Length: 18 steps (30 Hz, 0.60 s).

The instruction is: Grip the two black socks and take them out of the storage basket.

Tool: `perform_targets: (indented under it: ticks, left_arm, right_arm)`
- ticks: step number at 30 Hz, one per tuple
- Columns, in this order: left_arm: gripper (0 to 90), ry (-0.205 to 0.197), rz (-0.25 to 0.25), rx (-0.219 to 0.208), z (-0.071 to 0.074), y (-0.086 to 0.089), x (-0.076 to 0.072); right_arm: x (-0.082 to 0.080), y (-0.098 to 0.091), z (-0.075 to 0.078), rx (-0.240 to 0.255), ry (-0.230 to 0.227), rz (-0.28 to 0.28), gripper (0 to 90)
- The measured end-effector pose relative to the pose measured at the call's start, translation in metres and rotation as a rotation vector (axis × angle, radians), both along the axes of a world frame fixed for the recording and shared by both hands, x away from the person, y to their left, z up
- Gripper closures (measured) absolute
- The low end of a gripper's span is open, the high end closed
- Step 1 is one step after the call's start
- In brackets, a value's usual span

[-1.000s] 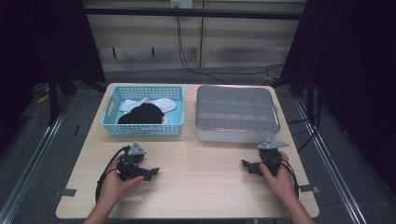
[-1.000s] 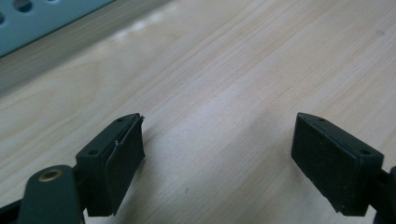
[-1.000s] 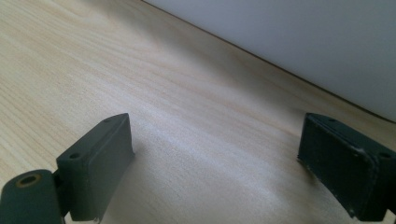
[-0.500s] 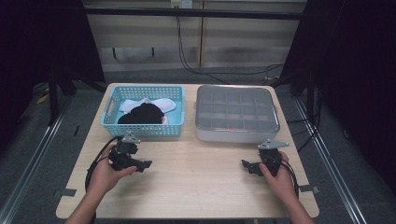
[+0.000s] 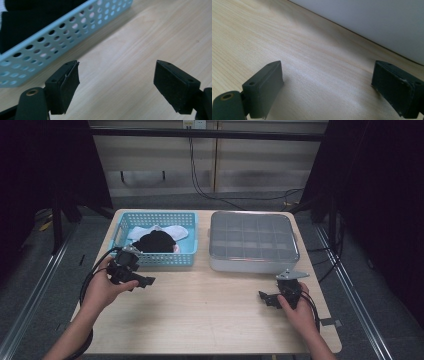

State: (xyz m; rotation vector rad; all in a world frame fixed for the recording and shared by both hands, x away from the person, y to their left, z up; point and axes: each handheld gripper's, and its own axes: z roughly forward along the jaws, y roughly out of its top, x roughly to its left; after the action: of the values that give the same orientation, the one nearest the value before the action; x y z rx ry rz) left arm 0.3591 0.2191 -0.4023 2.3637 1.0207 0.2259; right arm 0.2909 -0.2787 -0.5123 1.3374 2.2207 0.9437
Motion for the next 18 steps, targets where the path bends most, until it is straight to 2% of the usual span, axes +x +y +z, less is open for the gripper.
perform_targets:
  ticks: [2,5,6,7,10,15,16,18]
  left_arm:
    - [20.5,-0.007,0.034,0.0,0.007,0.001,0.01]
    - [20.9,-0.023,0.039,0.021,0.013,0.002,0.017]
    - [21.3,-0.03,0.061,0.011,0.019,0.001,0.023]
    - [21.4,-0.03,0.061,0.011,0.019,0.001,0.023]
    - [21.9,-0.05,0.078,0.028,0.03,-0.001,0.036]
    - [22.2,-0.064,0.116,0.034,0.034,-0.002,0.053]
    - [22.3,-0.062,0.127,0.039,0.034,-0.002,0.058]
    - [22.3,-0.048,0.146,0.022,0.032,-0.001,0.065]
  right_arm:
    - [0.0,0.0,0.0,0.0,0.0,0.0,9.1]
    - [0.0,0.0,0.0,0.0,0.0,0.0,9.1]
    - [0.0,0.0,0.0,0.0,0.0,0.0,9.1]
    - [0.0,0.0,0.0,0.0,0.0,0.0,9.1]
    - [0.0,0.0,0.0,0.0,0.0,0.0,9.1]
    - [0.0,0.0,0.0,0.0,0.0,0.0,9.1]
    - [0.0,0.0,0.0,0.0,0.0,0.0,9.1]
    - [0.0,0.0,0.0,0.0,0.0,0.0,9.1]
